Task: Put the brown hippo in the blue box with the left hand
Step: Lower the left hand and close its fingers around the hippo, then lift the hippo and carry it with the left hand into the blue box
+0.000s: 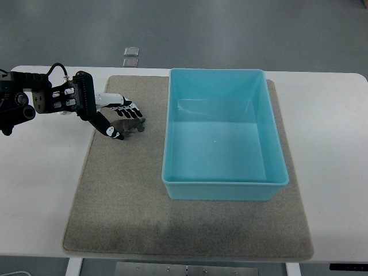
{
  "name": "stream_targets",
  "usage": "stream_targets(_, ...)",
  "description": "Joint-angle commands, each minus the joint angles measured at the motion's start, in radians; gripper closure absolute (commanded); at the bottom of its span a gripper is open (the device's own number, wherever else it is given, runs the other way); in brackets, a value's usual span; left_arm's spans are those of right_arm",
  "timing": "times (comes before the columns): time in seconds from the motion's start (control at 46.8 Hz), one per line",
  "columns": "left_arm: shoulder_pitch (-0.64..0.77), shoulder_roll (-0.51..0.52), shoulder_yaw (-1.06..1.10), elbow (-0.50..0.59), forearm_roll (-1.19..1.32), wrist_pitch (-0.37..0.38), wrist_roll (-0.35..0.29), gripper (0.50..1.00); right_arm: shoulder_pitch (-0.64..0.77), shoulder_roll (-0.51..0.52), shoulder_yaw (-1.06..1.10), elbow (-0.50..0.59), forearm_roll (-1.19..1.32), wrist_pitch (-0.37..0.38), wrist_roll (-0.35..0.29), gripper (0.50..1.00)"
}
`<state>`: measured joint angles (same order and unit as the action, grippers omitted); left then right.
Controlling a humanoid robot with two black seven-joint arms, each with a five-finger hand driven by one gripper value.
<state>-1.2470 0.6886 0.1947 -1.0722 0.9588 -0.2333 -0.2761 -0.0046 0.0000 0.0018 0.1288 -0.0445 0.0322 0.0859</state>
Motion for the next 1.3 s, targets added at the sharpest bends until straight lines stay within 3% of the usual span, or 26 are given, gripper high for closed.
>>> stream_targets(0.0,0.000,0.000,0.008,0.000,0.000,0.000,0.000,0.692,0.000,0.000,0.000,0.000,0.000,0.000,0.000,0.564)
stream_targets(0.235,0.000,0.000,0.028,0.002,0.005,0.002,0.002,0.726,0.000,0.000,0.000,0.000,0.000,0.000,0.000,0.564)
stream_targets(0.385,-0.002,-0.001,0.028,0.000,0.041,0.002,0.002,0.821,0.000,0.000,0.000,0.000,0.000,0.000,0.000,0.564)
stream_targets(0.513,-0.002,0.000,0.028,-0.002,0.044,0.002,0.002,1.000,0.000,0.000,0.001,0.000,0.002,0.000,0.000,0.564)
stream_targets(1.283,-0.029,0.006,-0.009,-0.002,0.043,0.009,0.003,1.000,0.000,0.000,0.000,0.000,0.001,0.000,0.000,0.564)
